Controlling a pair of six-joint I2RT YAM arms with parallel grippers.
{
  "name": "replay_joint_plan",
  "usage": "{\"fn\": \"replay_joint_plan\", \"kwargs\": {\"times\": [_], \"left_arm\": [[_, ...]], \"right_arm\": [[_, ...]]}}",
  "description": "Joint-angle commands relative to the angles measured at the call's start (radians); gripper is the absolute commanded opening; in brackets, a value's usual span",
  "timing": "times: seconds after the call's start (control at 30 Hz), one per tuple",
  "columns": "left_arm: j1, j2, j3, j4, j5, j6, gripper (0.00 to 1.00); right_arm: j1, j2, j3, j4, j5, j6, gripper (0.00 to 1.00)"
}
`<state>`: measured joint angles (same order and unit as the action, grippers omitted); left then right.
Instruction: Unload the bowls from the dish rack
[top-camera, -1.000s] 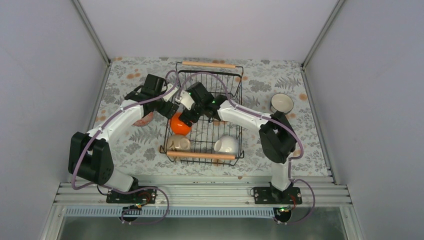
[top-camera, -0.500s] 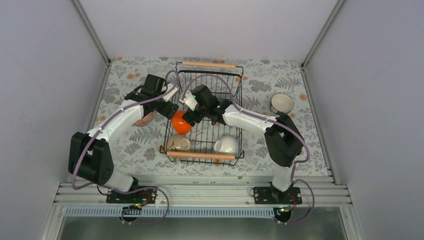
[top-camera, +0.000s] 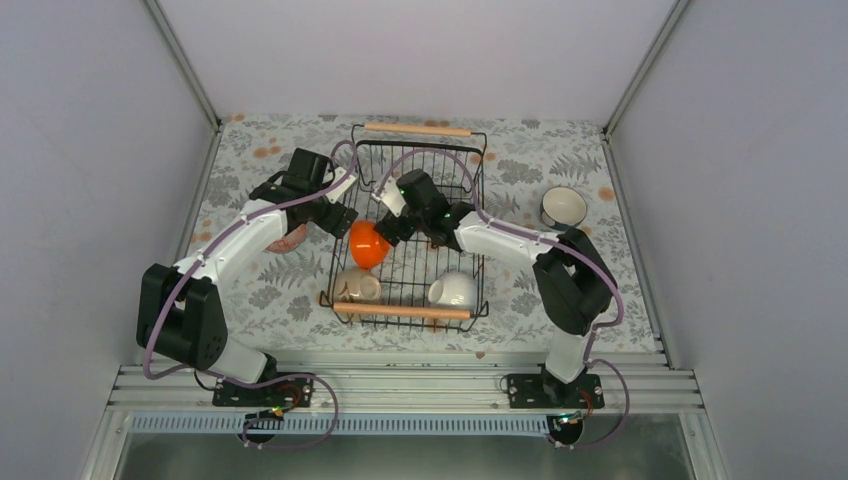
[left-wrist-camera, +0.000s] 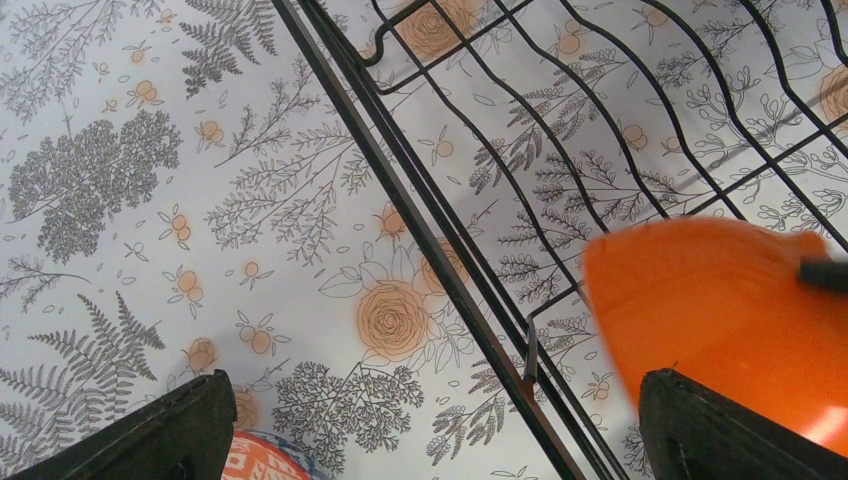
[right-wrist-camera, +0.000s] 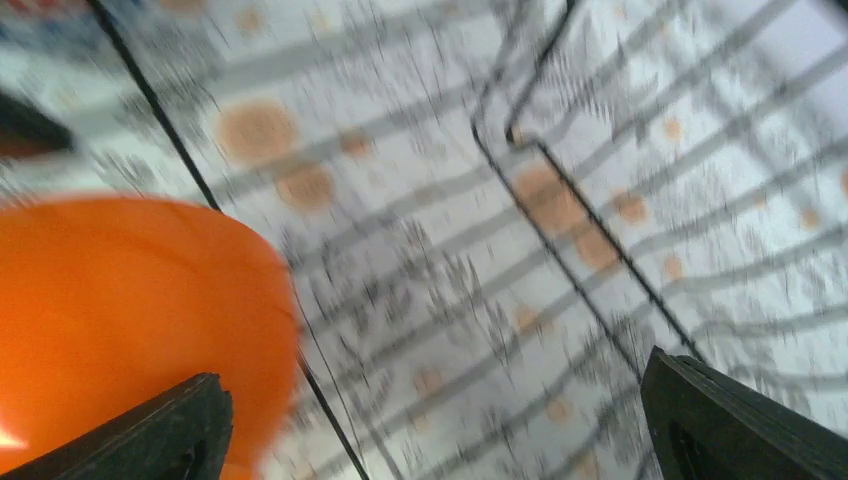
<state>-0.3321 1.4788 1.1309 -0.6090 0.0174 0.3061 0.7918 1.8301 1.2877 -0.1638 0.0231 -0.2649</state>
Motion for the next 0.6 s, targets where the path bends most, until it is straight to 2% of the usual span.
{"fn": "replay_joint_plan", "kwargs": {"times": [0.0, 0.2, 0.4, 0.57], "left_arm": [[0.005, -0.010, -0.019, -0.062, -0.007, 0.027, 1.00], [0.004, -0.010, -0.021, -0.064, -0.005, 0.027, 1.00], [0.005, -0.010, -0.022, -0.062, -0.005, 0.027, 1.00], [0.005, -0.005, -0.016, -0.063, -0.003, 0.026, 1.00]], "right_arm": [[-0.033, 0.032, -0.087, -0.136, 0.093, -0.048, 1.00], [-0.042, 0.003, -0.142, -0.123, 0.094, -0.045, 1.00], [-0.043, -0.099, -0.140, -0.159, 0.110, -0.029, 1.00], [-0.045, -0.146, -0.075, -0.224, 0.024, 0.013, 1.00]]}}
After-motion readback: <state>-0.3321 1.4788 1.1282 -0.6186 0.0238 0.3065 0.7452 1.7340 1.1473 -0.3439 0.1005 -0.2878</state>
